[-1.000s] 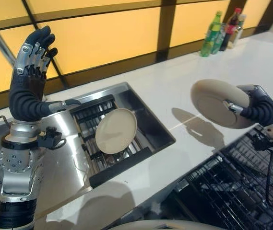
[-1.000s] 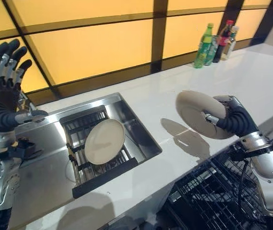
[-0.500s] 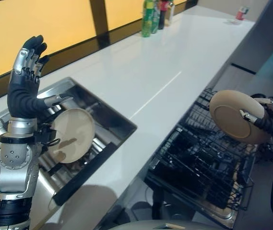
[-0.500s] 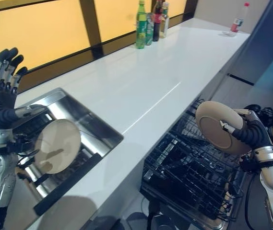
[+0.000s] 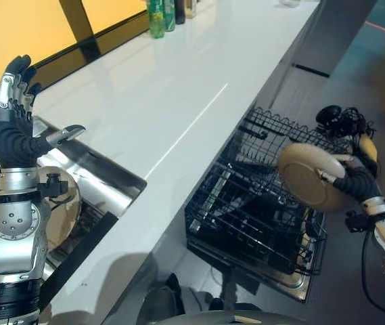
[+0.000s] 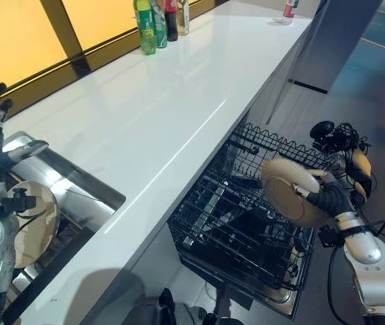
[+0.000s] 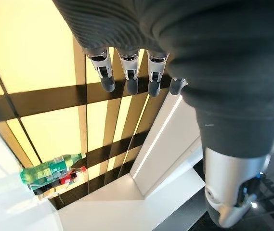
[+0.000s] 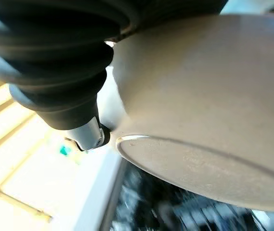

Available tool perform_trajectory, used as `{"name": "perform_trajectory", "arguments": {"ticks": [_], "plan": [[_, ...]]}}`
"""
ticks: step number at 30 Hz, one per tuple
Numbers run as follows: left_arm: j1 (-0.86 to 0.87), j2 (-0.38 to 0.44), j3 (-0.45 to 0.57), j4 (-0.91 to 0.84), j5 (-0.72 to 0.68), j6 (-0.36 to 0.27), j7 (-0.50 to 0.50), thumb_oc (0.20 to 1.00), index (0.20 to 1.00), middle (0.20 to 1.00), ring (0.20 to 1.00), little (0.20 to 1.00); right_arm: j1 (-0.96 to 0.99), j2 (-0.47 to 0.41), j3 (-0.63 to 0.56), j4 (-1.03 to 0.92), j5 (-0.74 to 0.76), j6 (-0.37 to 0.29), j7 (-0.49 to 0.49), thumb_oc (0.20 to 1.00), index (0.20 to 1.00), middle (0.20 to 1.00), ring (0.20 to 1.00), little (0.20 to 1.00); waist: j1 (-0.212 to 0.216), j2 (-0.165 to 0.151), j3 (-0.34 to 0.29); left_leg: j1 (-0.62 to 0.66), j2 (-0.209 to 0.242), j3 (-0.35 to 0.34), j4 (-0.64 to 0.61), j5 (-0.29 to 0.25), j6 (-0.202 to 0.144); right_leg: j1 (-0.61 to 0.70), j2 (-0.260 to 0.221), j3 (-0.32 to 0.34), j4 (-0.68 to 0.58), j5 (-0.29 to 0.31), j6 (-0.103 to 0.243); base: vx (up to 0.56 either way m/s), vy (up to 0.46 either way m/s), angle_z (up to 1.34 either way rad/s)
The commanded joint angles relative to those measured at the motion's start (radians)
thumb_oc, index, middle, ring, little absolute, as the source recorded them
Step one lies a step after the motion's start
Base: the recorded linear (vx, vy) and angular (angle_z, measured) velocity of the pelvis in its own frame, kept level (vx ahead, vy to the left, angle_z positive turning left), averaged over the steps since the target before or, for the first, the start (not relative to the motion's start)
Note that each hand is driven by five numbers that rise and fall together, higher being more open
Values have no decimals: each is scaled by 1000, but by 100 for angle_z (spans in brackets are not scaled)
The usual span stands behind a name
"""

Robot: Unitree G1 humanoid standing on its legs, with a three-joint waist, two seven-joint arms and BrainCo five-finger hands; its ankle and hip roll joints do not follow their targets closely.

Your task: Pick up plates and place into dishwasher.

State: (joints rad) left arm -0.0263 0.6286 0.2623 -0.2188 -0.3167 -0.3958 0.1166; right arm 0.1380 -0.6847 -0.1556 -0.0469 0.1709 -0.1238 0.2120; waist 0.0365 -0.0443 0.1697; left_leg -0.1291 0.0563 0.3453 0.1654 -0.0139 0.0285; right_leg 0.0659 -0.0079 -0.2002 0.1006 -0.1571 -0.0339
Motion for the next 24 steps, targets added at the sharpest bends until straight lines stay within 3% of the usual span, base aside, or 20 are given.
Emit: {"name": "perform_trajectory", "arguments": {"ticks": [1, 24], "plan": [[-24, 18, -18, -26, 38, -32, 11, 1000, 1000, 1000, 1000, 1000, -93, -36, 33, 48, 49, -61, 34, 200, 200, 200, 200, 200, 13, -6, -29, -75, 7, 8, -16, 21, -68, 64, -35, -59, 2, -8, 67, -36, -16, 16], [-11, 40, -35, 2, -13, -9, -92, 1000, 1000, 1000, 1000, 1000, -52, 12, 200, 335, 65, -29, 193, 200, 200, 200, 200, 200, 68, -18, -64, -56, -3, -13, -67, 71, -79, 103, -6, -94, -1, -6, 52, 49, -7, 17]]}}
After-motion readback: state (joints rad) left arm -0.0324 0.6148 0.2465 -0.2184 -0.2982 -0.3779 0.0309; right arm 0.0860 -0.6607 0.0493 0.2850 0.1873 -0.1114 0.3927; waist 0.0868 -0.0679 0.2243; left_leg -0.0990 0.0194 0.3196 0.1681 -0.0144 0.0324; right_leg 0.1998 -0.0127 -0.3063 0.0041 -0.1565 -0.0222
